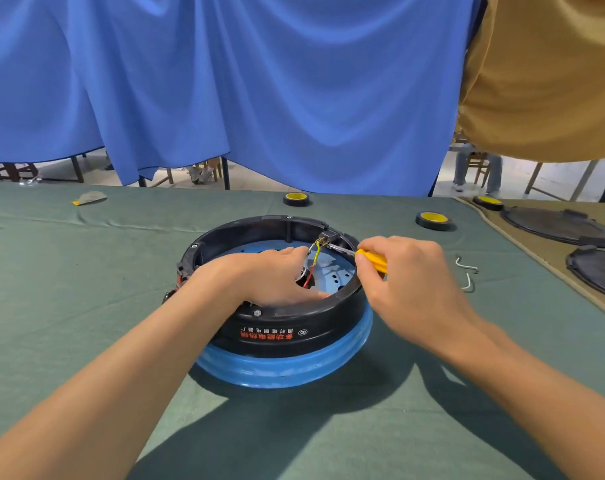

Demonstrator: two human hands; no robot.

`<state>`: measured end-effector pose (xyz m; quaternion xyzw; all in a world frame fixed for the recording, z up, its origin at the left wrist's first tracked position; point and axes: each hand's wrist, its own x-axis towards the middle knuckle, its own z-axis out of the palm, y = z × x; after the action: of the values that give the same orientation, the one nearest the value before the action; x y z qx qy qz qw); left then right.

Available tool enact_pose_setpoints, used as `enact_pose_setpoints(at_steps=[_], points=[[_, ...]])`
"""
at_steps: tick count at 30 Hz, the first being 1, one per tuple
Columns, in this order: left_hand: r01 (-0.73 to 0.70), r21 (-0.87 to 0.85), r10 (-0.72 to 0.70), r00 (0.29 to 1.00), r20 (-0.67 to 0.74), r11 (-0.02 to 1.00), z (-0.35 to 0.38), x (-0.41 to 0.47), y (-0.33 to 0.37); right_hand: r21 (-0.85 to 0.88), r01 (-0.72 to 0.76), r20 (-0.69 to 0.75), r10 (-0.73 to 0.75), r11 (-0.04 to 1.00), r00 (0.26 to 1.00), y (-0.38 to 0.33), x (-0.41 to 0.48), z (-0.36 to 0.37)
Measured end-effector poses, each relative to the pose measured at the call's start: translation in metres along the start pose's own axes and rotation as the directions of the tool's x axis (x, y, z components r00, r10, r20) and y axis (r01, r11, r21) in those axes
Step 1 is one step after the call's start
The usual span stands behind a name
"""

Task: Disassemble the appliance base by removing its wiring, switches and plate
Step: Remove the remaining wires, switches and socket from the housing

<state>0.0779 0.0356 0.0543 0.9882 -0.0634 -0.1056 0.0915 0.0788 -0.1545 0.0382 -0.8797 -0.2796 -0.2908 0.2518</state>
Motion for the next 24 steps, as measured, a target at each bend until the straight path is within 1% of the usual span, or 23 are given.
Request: enact_pose_setpoints(at_steps=[4, 7, 12, 15, 17, 21, 22, 23, 24], points=[[-0.004, 0.017, 0.004, 1.000, 0.024, 1.000, -0.001, -0.001, 0.002, -0.021, 0.023, 0.007, -0.023, 1.000, 1.000, -0.002, 0.001, -0.001], [0.002, 0.037, -0.004, 0.999, 0.038, 0.999, -0.002, -0.001, 0.002, 0.014, -0.003, 0.017, 0.003, 1.000, 1.000, -0.002, 0.003, -0.002], [0.011, 0.024, -0.012, 0.998, 0.057, 1.000, -0.001, -0.001, 0.001, 0.042, -0.051, 0.031, 0.050, 0.998, 0.998, 0.003, 0.007, -0.003], [0.012, 0.025, -0.014, 0.998, 0.053, 1.000, -0.003, -0.001, 0.002, 0.103, -0.119, 0.049, 0.115, 0.987, 0.992, 0.012, 0.014, -0.006], [0.016, 0.028, -0.018, 0.999, 0.051, 0.999, -0.004, -0.001, 0.002, 0.186, -0.204, 0.102, 0.188, 0.961, 0.977, 0.018, 0.020, -0.009], [0.005, 0.003, -0.005, 0.999, 0.048, 1.000, -0.003, -0.002, 0.002, 0.415, -0.396, 0.239, 0.322, 0.819, 0.916, 0.024, 0.026, -0.007], [0.003, 0.004, -0.004, 0.999, 0.043, 1.000, -0.003, -0.001, 0.001, 0.435, -0.413, 0.244, 0.337, 0.800, 0.909, 0.025, 0.027, -0.006], [0.008, 0.006, -0.008, 0.999, 0.038, 1.000, -0.002, -0.001, 0.000, 0.423, -0.407, 0.232, 0.338, 0.810, 0.912, 0.025, 0.027, -0.005], [0.008, 0.001, -0.008, 1.000, 0.029, 1.000, -0.002, 0.000, 0.000, 0.382, -0.377, 0.203, 0.322, 0.844, 0.925, 0.023, 0.026, -0.005]])
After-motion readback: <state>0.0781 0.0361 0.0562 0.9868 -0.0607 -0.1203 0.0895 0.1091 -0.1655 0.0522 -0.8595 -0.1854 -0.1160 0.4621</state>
